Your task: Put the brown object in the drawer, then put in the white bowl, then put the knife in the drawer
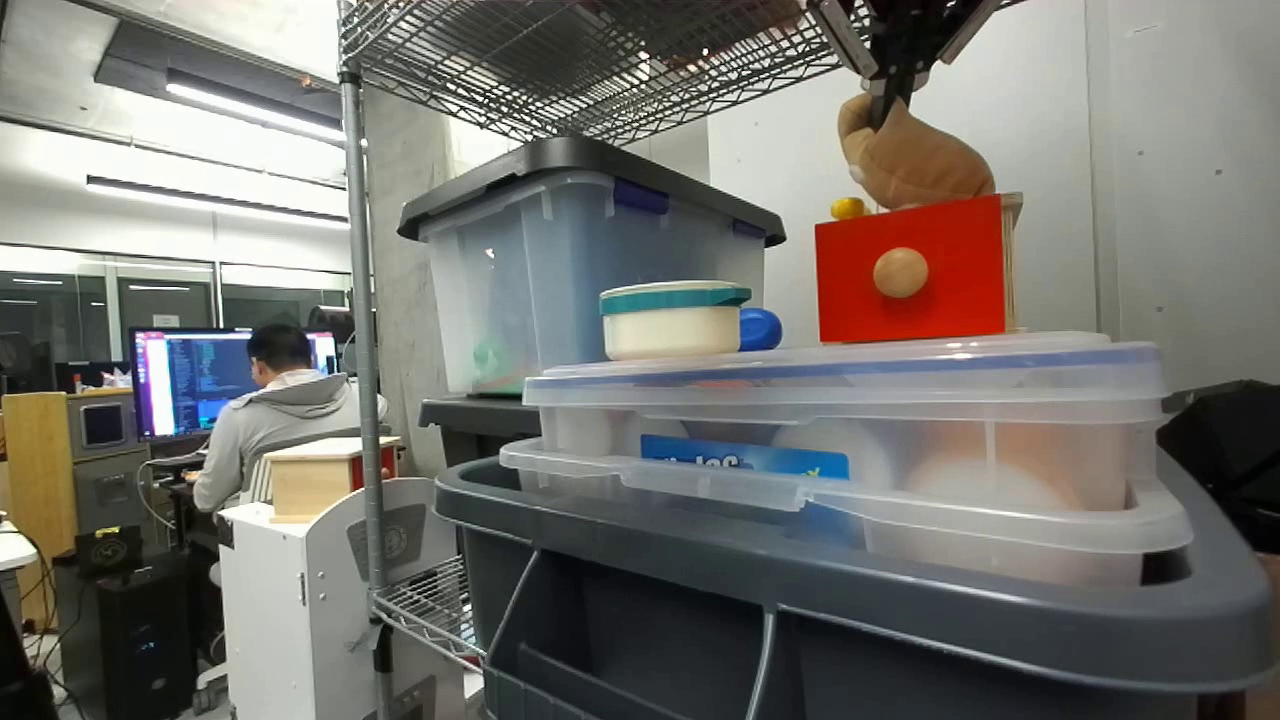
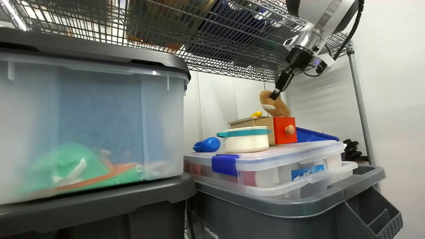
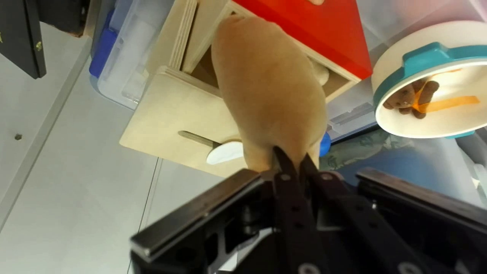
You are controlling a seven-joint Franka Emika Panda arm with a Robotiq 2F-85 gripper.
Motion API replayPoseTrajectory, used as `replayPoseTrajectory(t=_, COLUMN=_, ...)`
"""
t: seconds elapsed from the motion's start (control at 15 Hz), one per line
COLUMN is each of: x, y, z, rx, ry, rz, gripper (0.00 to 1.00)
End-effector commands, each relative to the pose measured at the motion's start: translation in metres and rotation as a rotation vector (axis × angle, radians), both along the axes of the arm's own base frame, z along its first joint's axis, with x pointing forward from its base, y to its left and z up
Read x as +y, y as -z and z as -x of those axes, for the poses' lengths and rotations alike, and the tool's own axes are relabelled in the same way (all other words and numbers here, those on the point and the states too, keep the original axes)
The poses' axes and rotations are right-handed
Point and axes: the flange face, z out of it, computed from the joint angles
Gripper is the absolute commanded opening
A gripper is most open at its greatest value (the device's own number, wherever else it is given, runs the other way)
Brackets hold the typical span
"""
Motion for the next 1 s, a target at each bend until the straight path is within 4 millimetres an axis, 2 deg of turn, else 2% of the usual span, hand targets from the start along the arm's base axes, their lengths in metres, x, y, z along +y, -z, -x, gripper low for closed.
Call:
replayPoseTrajectory(t=0.0, x=-0.007, y=-0.002, z=-0.006, rx=-0.016, ry=-0.043, rz=-0.027, gripper=0.02)
replayPoseTrajectory(t=0.13, x=0.000, y=0.001, z=-0.004, rx=-0.009, ry=-0.061, rz=-0.042, gripper=0.03)
replayPoseTrajectory(t=0.4, x=0.018, y=0.019, z=-0.015, rx=0.006, ry=-0.088, rz=-0.065, gripper=0.05)
replayPoseTrajectory(t=0.67, x=0.023, y=0.027, z=-0.021, rx=0.017, ry=-0.103, rz=-0.072, gripper=0.06)
replayPoseTrajectory(t=0.73, x=0.022, y=0.026, z=-0.021, rx=0.018, ry=-0.103, rz=-0.072, gripper=0.17)
replayPoseTrajectory(t=0.8, x=0.021, y=0.024, z=-0.020, rx=0.017, ry=-0.104, rz=-0.069, gripper=0.32)
replayPoseTrajectory(t=0.93, x=0.020, y=0.021, z=-0.019, rx=0.016, ry=-0.104, rz=-0.063, gripper=0.46)
